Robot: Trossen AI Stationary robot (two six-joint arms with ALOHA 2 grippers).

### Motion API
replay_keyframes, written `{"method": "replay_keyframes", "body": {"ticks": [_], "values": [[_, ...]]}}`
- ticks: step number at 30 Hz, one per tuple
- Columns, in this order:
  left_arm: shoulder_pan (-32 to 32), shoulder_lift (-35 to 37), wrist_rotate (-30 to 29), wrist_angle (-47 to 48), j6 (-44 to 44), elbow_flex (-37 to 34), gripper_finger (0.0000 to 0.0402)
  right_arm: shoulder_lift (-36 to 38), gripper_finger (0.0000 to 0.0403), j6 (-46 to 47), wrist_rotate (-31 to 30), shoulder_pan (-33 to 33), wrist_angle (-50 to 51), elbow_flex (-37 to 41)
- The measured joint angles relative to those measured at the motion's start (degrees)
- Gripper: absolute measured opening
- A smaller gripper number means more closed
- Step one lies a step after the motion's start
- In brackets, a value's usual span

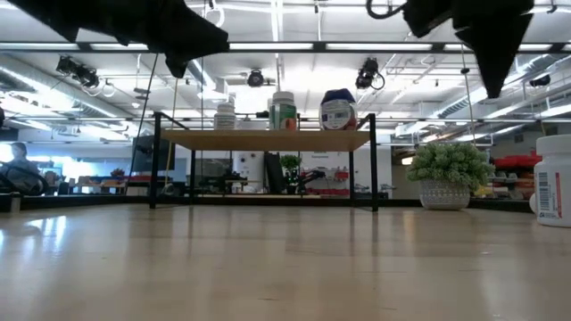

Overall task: Pick and place medicine bottles onto shelf by color
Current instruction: Put the top white pill bottle on the shelf

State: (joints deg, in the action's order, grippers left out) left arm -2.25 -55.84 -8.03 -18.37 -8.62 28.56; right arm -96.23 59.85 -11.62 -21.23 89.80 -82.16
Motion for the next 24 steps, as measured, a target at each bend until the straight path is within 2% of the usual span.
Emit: {"method": "replay_keyframes", "body": {"ticks": [6, 14, 24], "values": [[-1.28, 0.00, -0.76, -11.99, 2.24, -4.93, 0.0098, 7.32, 0.0308, 3.73, 7.22, -0.42, -2.55, 8.41], [-1.26, -0.02, -0.90, -12.16, 2.82, -6.52, 0.0099, 21.30, 0.0308, 14.38, 9.27, -0.26, -11.76, 22.76], [-1.28, -0.02, -0.79, -12.11, 3.32, -6.52, 0.0089, 23.52, 0.0308, 17.36, 9.32, -0.29, -16.92, 29.30]]}}
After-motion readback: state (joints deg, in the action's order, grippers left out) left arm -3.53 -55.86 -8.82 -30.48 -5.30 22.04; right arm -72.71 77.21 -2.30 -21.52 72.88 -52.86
